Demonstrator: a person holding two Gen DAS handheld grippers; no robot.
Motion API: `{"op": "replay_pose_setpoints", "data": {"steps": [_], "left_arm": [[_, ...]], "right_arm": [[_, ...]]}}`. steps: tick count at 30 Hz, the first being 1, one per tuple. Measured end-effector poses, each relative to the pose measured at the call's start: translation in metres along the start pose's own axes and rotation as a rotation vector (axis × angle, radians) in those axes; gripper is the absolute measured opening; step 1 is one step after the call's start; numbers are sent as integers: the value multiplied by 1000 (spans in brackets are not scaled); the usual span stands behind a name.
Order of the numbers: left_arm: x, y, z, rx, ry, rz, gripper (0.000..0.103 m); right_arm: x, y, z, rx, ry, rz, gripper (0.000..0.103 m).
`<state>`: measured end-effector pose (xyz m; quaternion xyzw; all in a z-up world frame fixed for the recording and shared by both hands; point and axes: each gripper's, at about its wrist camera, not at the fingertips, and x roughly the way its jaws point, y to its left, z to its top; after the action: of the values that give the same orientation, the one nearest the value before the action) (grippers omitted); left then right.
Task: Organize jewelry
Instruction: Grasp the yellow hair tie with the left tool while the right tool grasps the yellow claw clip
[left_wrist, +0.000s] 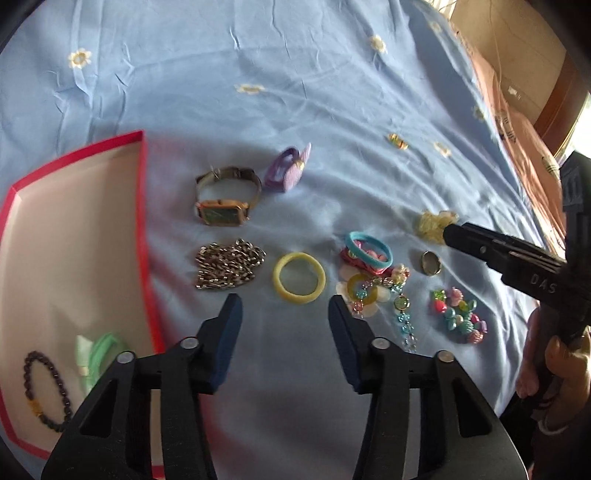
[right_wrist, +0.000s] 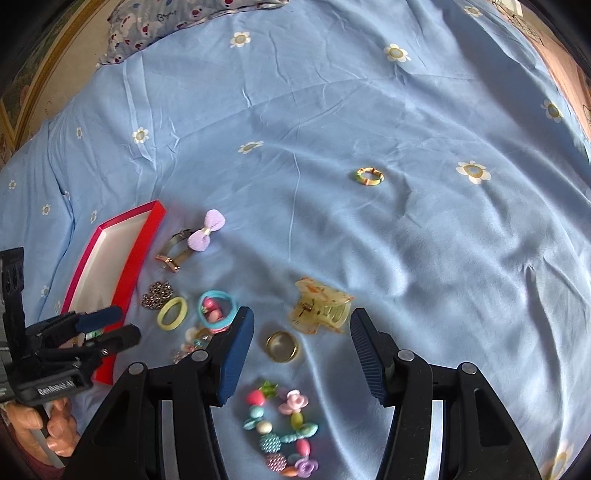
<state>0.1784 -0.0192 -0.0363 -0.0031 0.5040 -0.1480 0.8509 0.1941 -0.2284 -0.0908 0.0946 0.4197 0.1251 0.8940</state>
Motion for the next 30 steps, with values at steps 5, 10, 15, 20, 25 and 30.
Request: {"op": "replay_pose_setpoints", "data": {"steps": [5,10,15,20,25,30], "left_arm": [[18,-5,1,-8,32,-2,22],[20,-8,0,9,22,-14,6],[16,-9,0,13,-2,-31,4],[-1,-6,-3,3,-38,-53,4],[-24,5,-8,-26,-76,-63,4],[-50,27,-15,-71,-118,-53,4]], "right_arm": [[10,-5,4,20,3,-1,56],[21,-6,5,15,21,-9,30],[18,-1,5,-13,0,-21,28],[9,0,6,-8,-18,-13,28],[-4,10,4,-14,-29,30,28],[-11,37,4,-37,-26,111,28]]}}
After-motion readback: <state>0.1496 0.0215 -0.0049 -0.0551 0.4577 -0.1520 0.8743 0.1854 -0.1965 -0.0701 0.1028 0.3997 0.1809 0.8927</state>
